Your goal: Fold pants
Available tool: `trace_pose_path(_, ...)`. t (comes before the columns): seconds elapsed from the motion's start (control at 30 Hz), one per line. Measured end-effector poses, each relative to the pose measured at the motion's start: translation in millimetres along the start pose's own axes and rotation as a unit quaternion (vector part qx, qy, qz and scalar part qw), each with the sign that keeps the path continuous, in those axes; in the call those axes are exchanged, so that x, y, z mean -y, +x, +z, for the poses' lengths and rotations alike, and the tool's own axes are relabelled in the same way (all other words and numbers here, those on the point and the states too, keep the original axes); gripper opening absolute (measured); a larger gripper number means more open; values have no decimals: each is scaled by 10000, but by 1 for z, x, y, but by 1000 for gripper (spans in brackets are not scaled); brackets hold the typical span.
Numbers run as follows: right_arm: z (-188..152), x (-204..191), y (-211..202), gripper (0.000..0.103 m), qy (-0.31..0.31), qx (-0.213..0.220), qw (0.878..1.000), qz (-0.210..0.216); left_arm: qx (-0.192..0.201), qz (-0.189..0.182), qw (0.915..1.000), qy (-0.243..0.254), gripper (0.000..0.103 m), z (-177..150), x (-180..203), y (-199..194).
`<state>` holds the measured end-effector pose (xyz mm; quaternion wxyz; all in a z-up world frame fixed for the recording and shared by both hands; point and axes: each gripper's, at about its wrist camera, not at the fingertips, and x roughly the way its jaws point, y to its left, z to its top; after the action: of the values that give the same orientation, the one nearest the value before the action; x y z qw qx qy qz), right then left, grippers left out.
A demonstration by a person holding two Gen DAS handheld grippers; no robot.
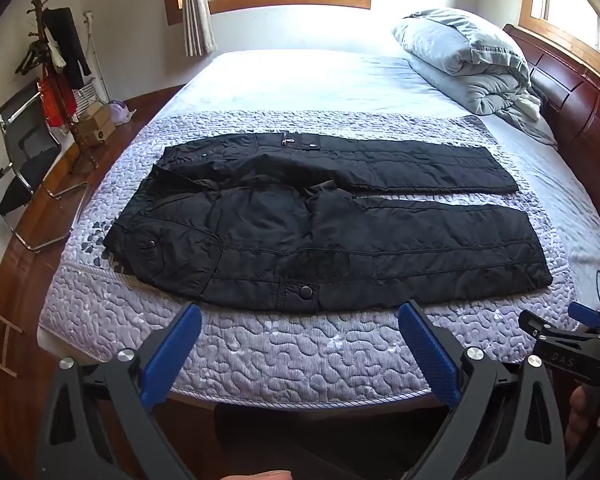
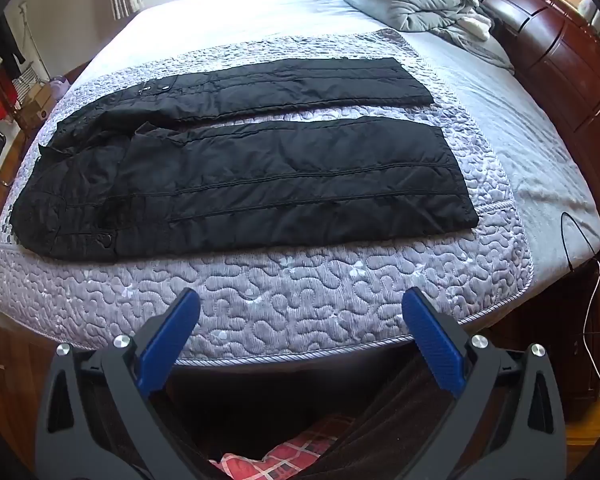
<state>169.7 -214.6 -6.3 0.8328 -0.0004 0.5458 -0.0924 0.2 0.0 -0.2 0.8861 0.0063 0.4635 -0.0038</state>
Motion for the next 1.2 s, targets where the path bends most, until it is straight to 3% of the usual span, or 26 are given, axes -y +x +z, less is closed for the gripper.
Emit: trace_pose_path(1.2, 6, 14, -20, 101, 205, 333, 9992, 121, 131, 156, 9998, 78, 99, 1, 0, -6)
